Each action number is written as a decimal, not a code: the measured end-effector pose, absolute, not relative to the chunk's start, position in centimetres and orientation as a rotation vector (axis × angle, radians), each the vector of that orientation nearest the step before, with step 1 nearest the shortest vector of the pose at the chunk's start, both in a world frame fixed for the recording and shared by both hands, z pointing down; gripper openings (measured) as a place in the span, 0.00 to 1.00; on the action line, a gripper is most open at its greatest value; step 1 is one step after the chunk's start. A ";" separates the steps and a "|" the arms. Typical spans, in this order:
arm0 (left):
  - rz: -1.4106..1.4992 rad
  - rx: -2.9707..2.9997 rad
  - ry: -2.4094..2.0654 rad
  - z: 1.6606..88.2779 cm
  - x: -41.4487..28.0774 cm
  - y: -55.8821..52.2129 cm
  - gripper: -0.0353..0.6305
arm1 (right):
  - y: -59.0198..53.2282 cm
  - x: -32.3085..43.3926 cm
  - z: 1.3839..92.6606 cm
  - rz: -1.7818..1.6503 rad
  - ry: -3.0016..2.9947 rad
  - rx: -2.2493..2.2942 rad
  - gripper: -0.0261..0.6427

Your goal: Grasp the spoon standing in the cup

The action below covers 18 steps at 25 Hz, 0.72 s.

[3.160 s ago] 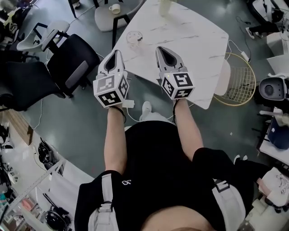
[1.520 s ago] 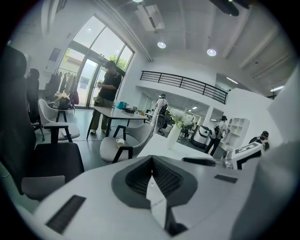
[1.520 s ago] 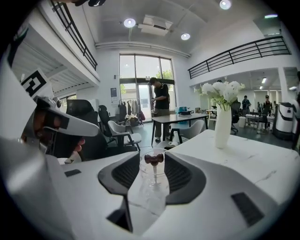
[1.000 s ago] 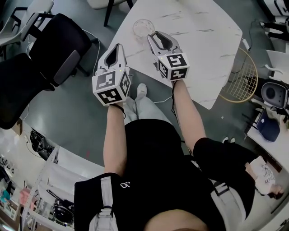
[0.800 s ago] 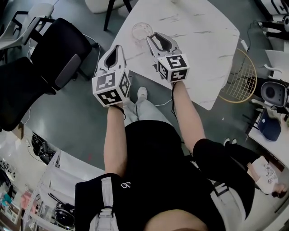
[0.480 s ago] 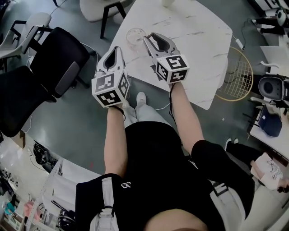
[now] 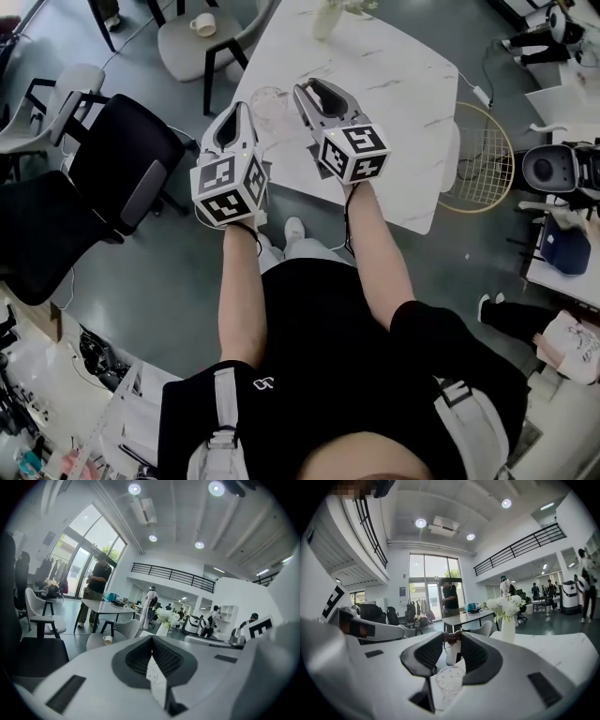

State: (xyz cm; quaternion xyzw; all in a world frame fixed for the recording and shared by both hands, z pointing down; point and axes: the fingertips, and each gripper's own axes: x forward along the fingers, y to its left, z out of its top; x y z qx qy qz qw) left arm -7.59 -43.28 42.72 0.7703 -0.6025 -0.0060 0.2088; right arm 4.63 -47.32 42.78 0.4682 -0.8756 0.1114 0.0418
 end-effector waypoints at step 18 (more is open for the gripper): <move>-0.151 2.363 -1.674 33.8 -5.1 -46.6 0.07 | -47.3 11.2 33.4 0.139 -2.651 1.722 0.23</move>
